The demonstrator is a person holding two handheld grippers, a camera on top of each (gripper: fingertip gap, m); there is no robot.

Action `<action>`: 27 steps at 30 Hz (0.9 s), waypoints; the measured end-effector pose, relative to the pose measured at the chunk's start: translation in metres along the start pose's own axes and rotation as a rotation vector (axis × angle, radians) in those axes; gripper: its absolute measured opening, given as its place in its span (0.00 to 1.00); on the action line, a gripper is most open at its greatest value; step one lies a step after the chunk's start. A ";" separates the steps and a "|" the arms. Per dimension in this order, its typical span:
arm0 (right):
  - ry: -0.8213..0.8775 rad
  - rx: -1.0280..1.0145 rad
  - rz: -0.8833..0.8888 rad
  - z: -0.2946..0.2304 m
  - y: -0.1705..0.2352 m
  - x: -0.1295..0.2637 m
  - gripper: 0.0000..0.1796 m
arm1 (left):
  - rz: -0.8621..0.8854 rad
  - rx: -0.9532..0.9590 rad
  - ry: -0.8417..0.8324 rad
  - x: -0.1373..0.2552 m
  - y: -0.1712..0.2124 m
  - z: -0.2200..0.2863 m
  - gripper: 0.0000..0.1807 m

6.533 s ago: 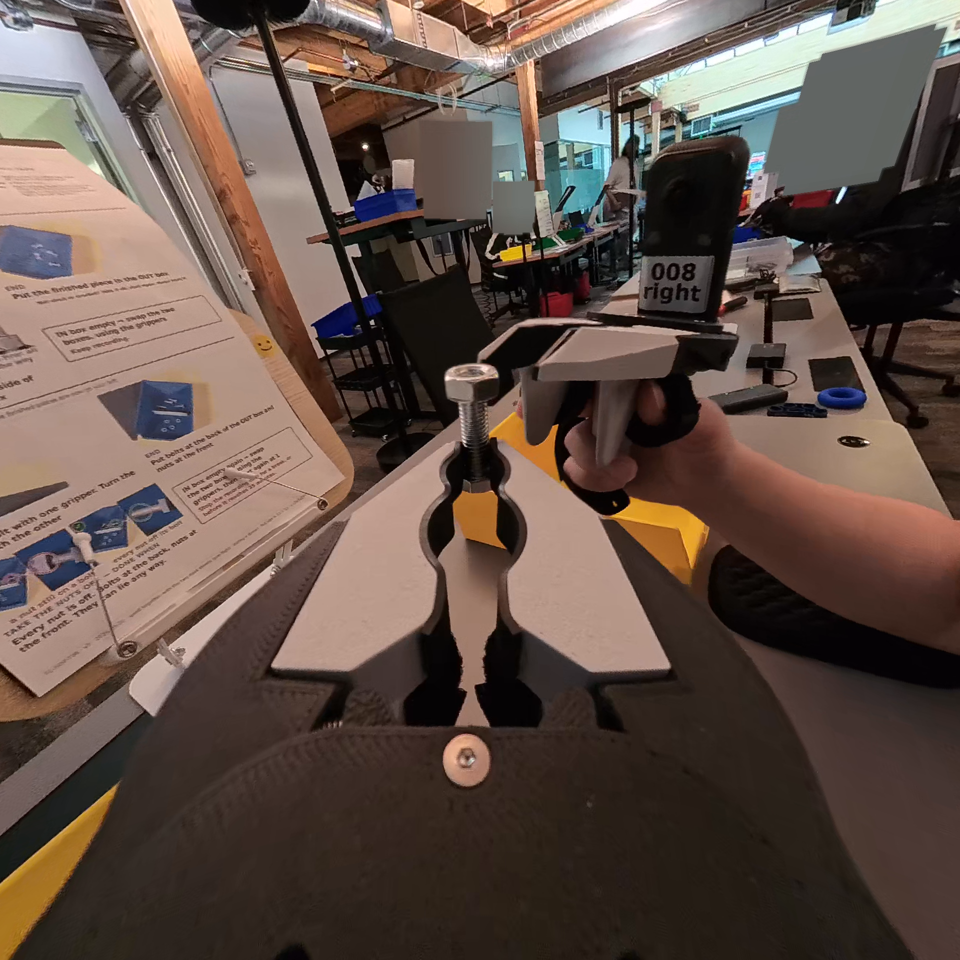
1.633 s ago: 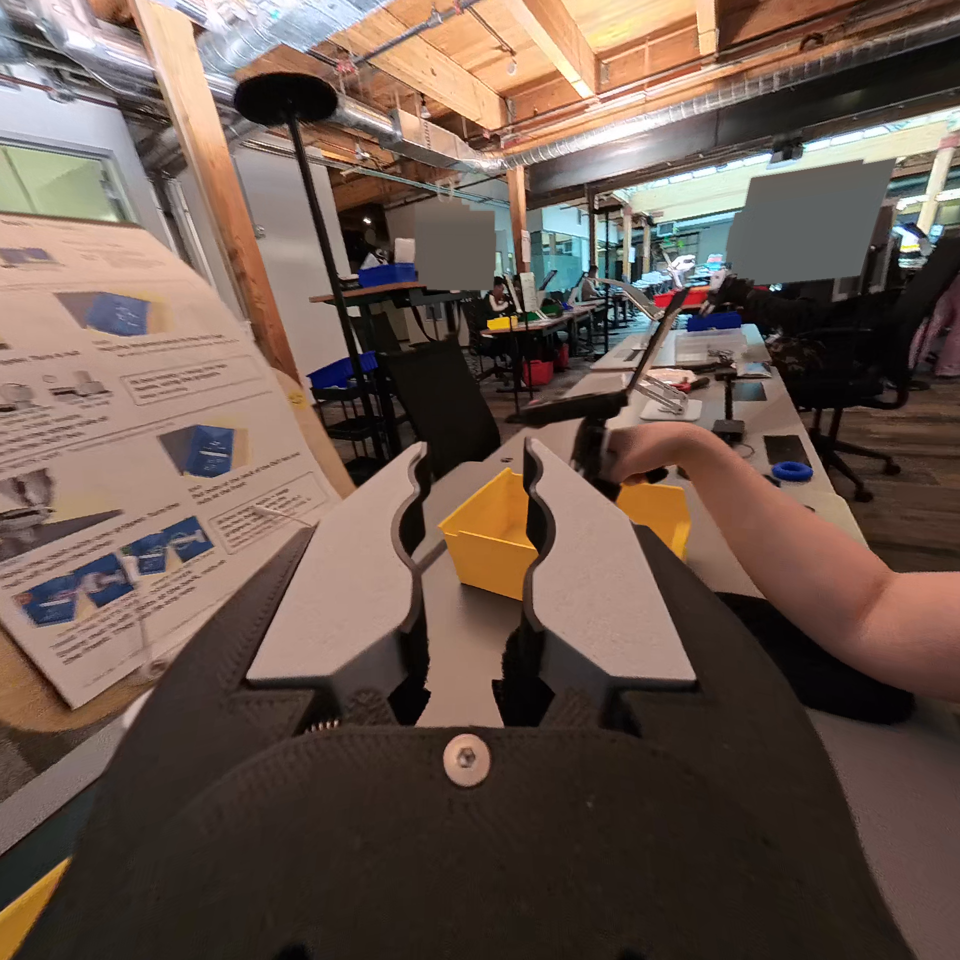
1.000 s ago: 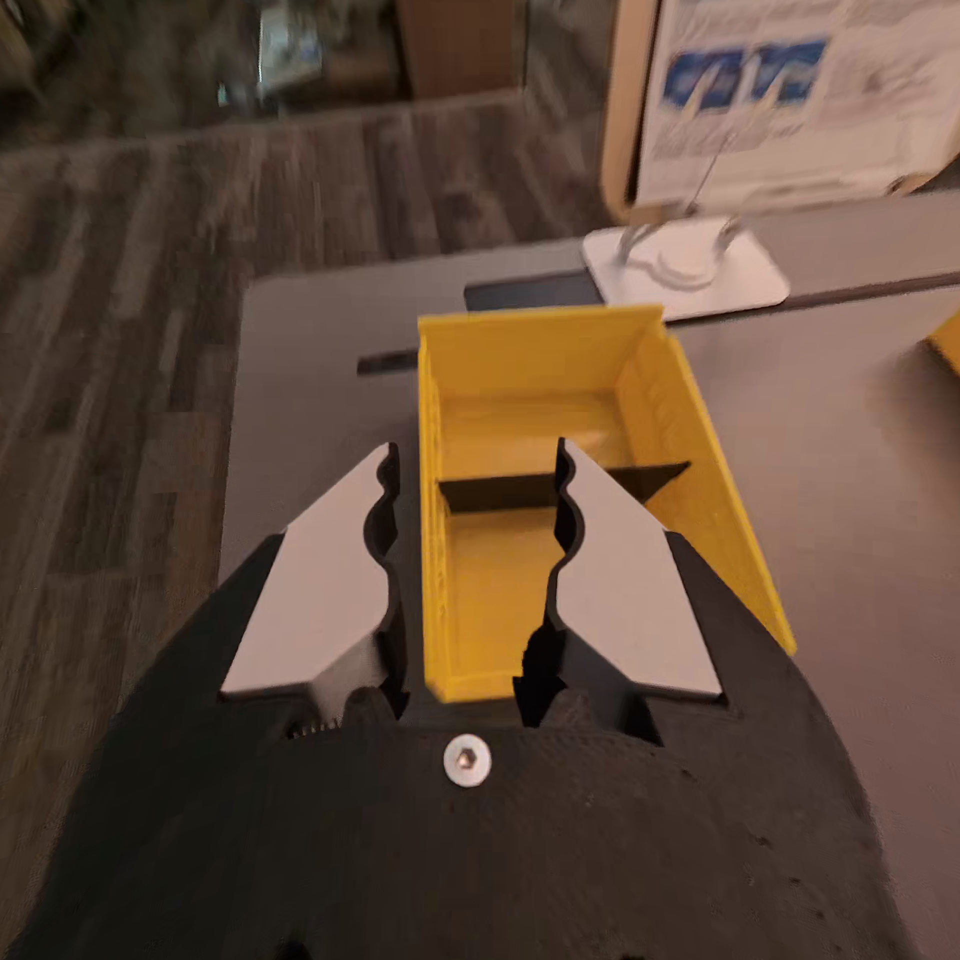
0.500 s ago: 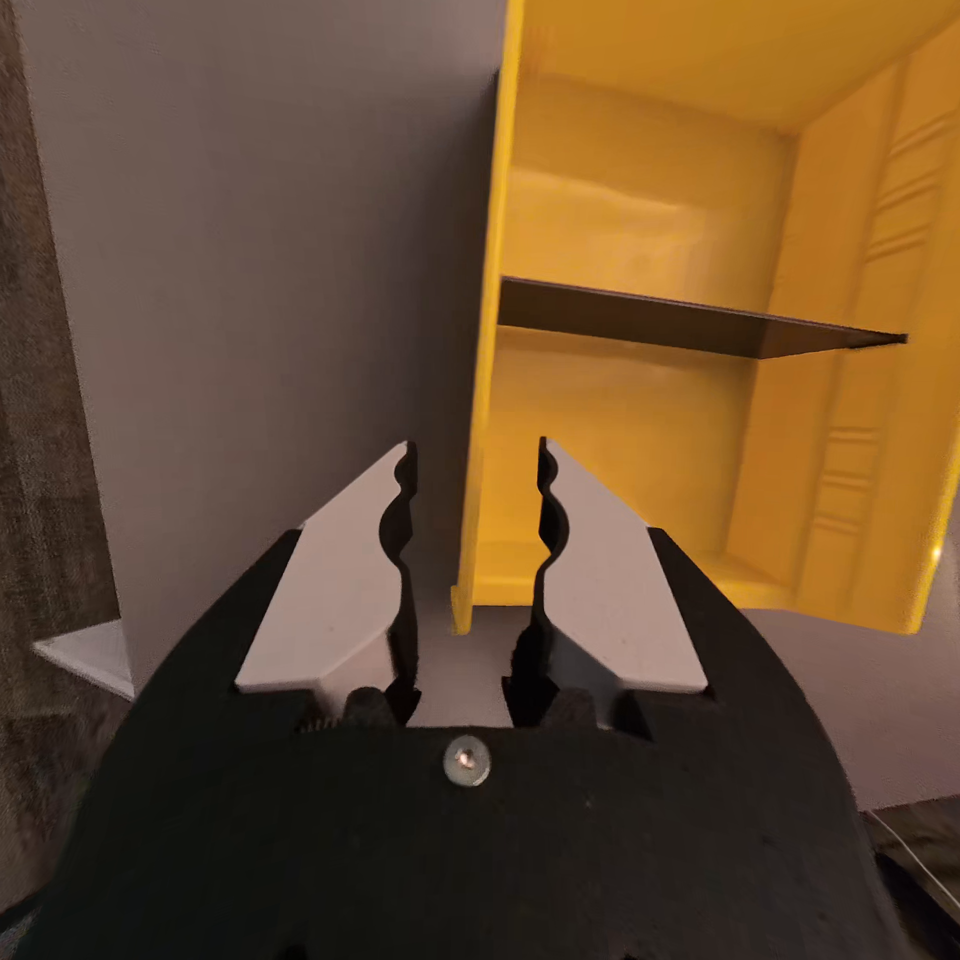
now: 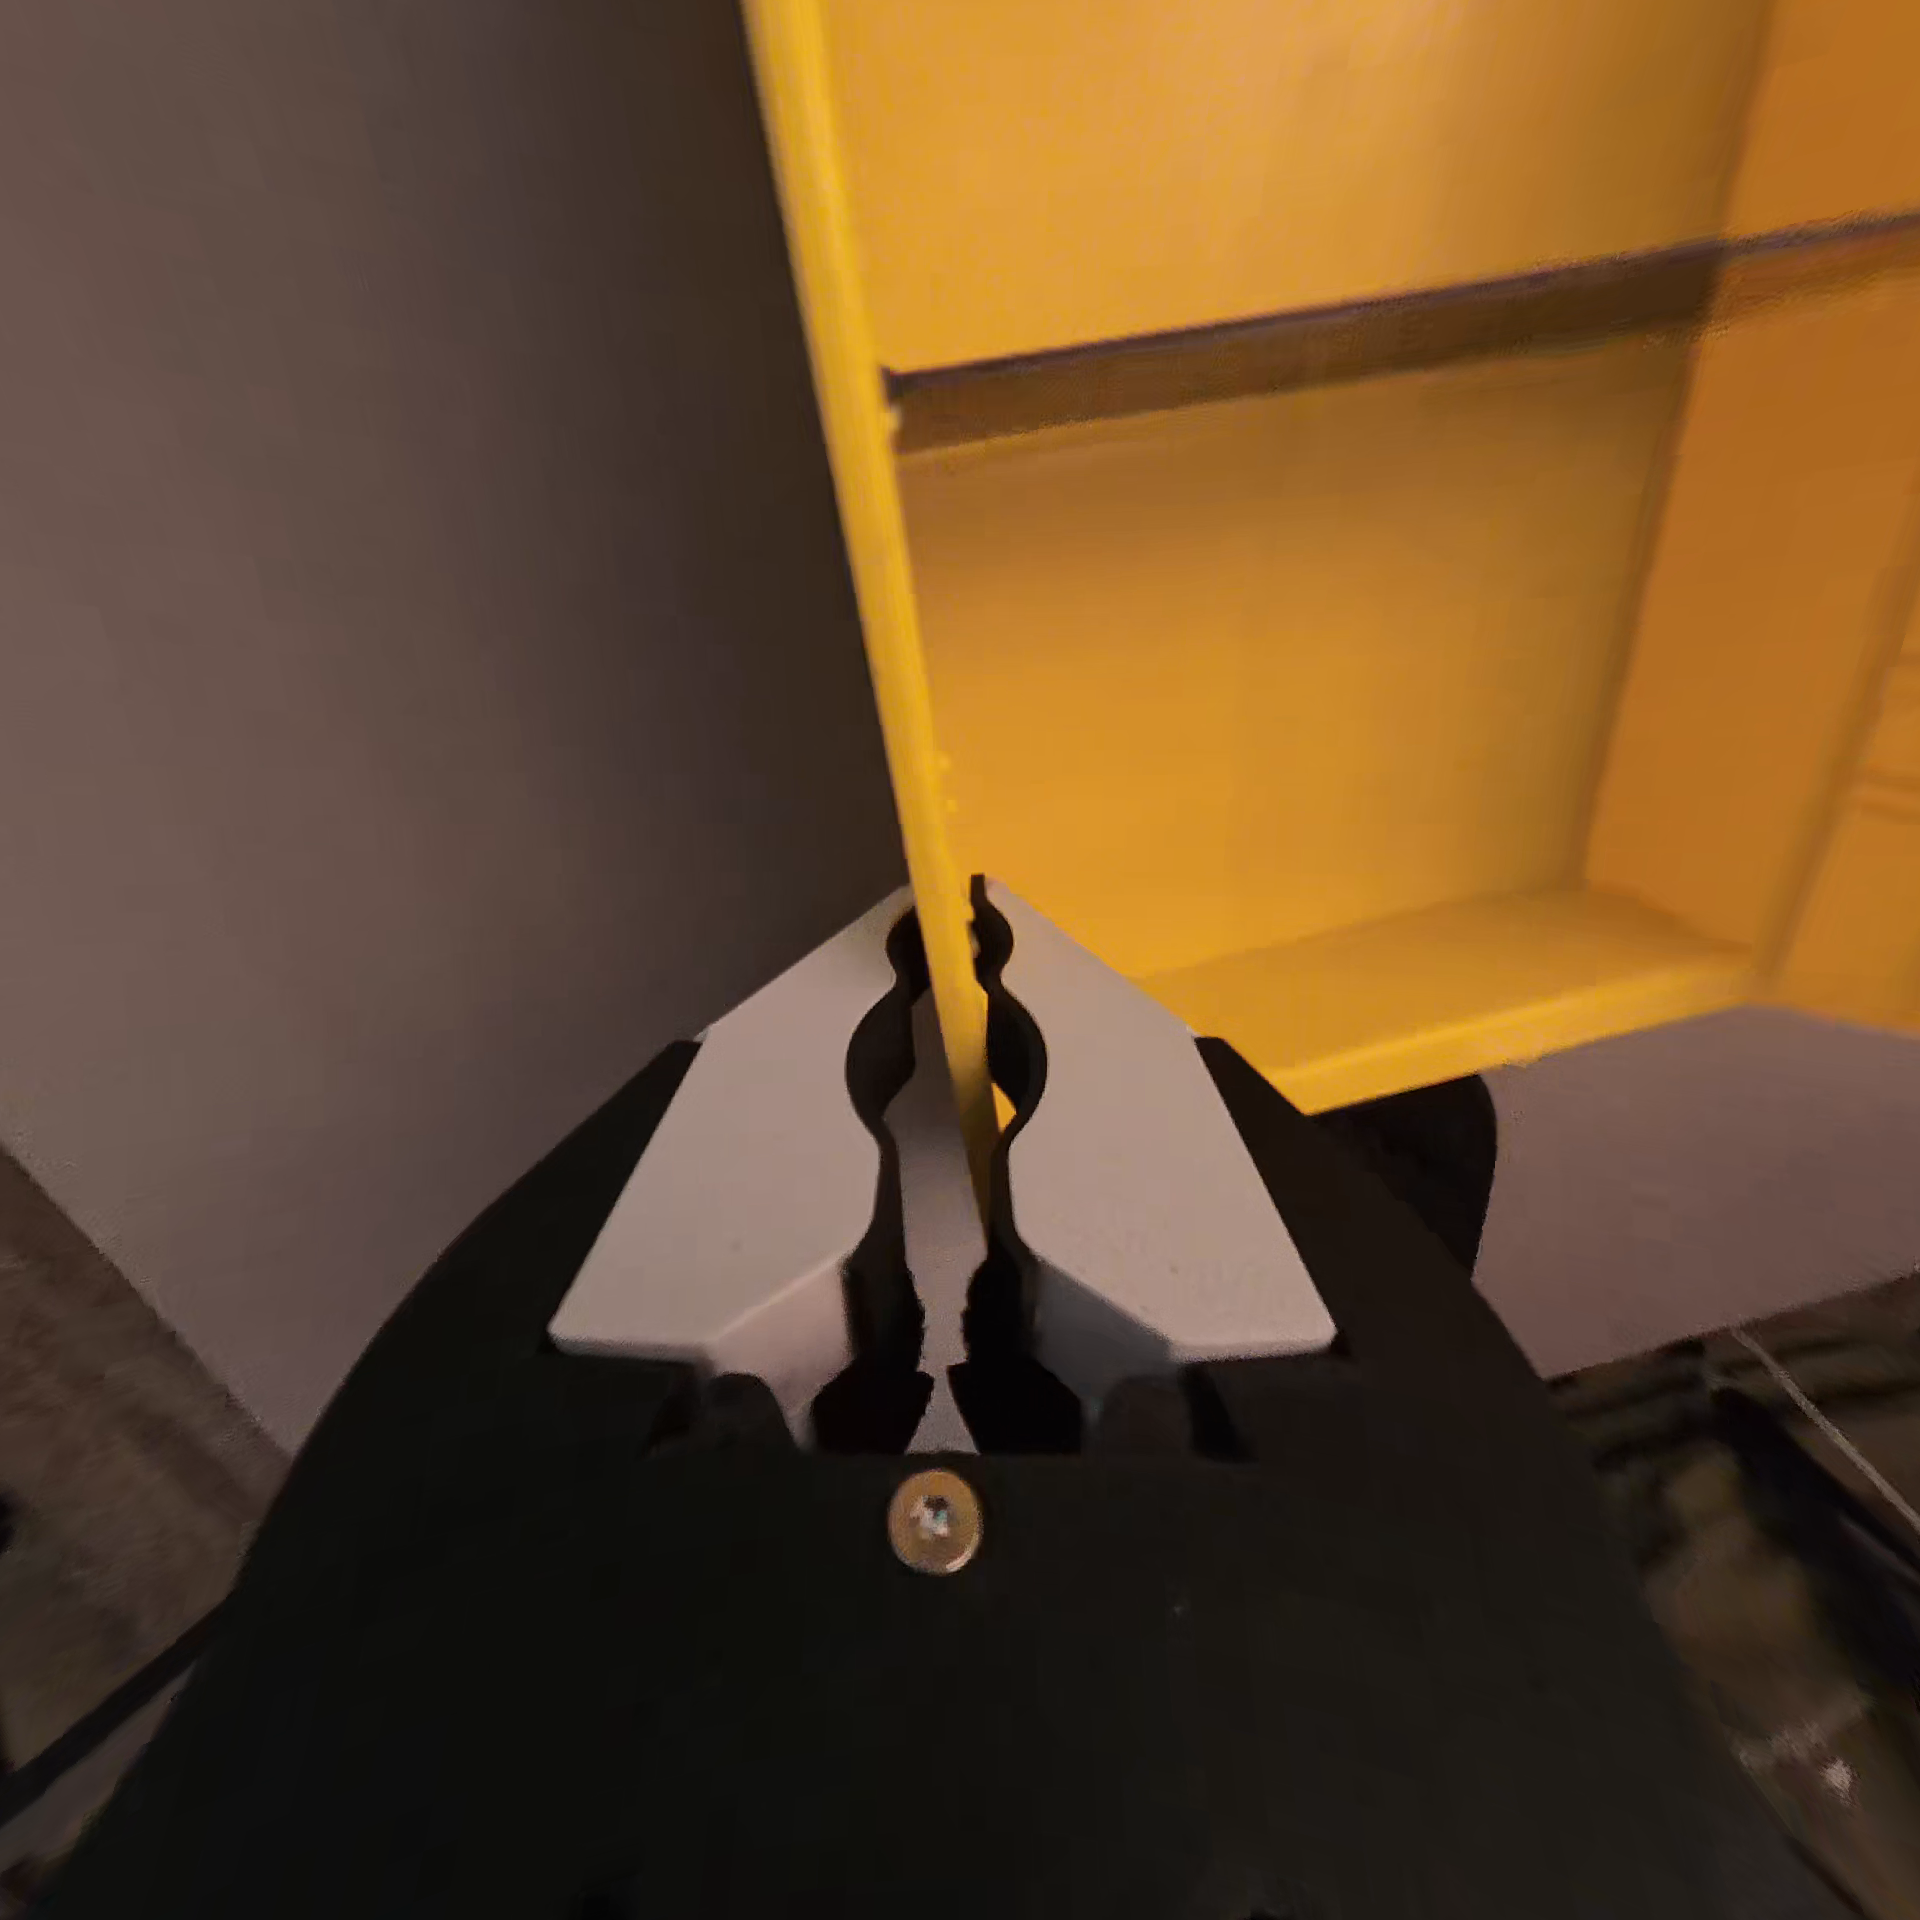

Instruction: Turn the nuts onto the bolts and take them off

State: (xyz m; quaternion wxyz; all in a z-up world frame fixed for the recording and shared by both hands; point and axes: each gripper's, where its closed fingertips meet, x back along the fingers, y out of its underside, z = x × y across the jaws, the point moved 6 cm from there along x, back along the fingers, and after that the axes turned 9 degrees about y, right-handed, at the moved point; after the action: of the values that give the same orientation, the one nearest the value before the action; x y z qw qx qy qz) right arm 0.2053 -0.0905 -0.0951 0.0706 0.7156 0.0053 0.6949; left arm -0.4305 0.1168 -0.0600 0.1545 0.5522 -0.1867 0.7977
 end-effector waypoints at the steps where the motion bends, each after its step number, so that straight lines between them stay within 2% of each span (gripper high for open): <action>1: -0.002 0.008 -0.012 -0.006 -0.001 0.000 0.02 | -0.030 -0.033 -0.011 -0.003 -0.001 0.008 0.03; 5: -0.002 0.068 -0.058 -0.031 -0.007 0.001 0.05 | -0.162 -0.113 -0.130 -0.015 -0.007 0.039 0.05; 9: 0.022 0.176 -0.074 -0.052 -0.010 0.002 0.12 | -0.229 -0.198 -0.099 -0.031 -0.012 0.083 0.12; 12: -0.005 0.201 -0.075 -0.058 -0.010 0.004 0.14 | -0.254 -0.263 -0.139 -0.040 -0.017 0.105 0.13; 16: 0.027 0.174 0.049 -0.054 -0.013 0.025 0.12 | -0.293 -0.321 -0.061 -0.045 -0.010 0.137 0.15; 18: 0.107 0.122 0.140 -0.048 -0.012 0.045 0.12 | -0.267 -0.356 -0.093 -0.034 -0.004 0.145 0.13; 21: 0.220 0.080 0.364 -0.056 -0.012 0.090 0.14 | -0.157 -0.422 -0.128 -0.010 0.001 0.158 0.13; 24: 0.233 0.202 0.778 -0.106 -0.023 0.150 0.18 | -0.017 -0.488 -0.134 0.015 0.004 0.171 0.11; 25: 0.177 0.268 0.948 -0.134 -0.024 0.170 0.18 | 0.032 -0.508 -0.140 0.022 0.004 0.174 0.11; 27: -0.011 0.429 1.232 -0.194 -0.019 0.195 0.30 | 0.121 -0.553 -0.138 0.036 0.004 0.183 0.10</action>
State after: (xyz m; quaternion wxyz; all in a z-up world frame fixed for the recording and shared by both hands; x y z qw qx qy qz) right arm 0.0203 -0.0330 0.1015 -0.4850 0.5895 -0.2677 0.5879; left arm -0.2938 0.0294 0.0316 0.2382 0.5298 -0.4400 0.6848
